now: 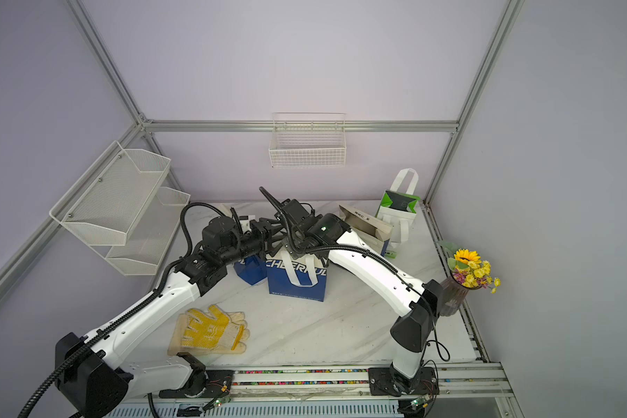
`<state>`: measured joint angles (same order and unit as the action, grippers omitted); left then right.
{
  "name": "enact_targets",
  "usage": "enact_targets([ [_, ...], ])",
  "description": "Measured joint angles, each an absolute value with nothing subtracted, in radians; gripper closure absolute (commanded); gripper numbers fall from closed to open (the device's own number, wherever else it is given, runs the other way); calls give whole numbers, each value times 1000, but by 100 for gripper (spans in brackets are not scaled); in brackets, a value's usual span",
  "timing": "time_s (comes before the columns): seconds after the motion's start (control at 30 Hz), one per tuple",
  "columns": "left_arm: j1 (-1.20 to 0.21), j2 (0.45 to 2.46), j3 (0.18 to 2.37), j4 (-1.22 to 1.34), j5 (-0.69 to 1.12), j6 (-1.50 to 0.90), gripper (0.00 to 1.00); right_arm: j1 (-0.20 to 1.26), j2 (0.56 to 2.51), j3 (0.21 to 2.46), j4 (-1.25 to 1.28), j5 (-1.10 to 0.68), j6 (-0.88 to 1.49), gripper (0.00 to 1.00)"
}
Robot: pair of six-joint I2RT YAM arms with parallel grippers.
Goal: Open the takeout bag
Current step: Open the takeout bag at the center of the board, then move the takeout bag to the center of the board.
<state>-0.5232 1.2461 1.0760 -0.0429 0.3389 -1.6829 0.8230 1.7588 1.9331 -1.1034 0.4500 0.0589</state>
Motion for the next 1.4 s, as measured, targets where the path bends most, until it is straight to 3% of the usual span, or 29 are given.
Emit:
enact_targets([
  [0.37, -510, 1197, 1076, -91, 337, -1643, 43, 735, 1779, 2055, -1150, 369, 56, 10],
  [0.47, -509, 1190, 1076, -98, 337, -1631, 43, 735, 1803, 2061, -1154, 367, 46, 17],
  [0.53, -506, 1185, 1076, -103, 337, -1627, 43, 735, 1820, 2055, -1155, 361, 40, 31],
  [0.7, -489, 1151, 1076, -160, 331, -1580, 43, 735, 1843, 2054, -1169, 344, 26, 87],
  [0.77, -475, 1130, 1076, -187, 333, -1545, 43, 735, 1849, 2075, -1176, 341, 22, 100],
  [1.0, -374, 1028, 1075, -347, 335, -1382, 41, 689, 1980, 2320, -1229, 335, 44, 100],
  [1.2, -304, 943, 1075, -480, 338, -1258, 41, 540, 2167, 2540, -1236, 315, 79, 100],
  [1.4, -282, 928, 1043, -546, 342, -1206, 41, 404, 2246, 2606, -1234, 304, 107, 100],
])
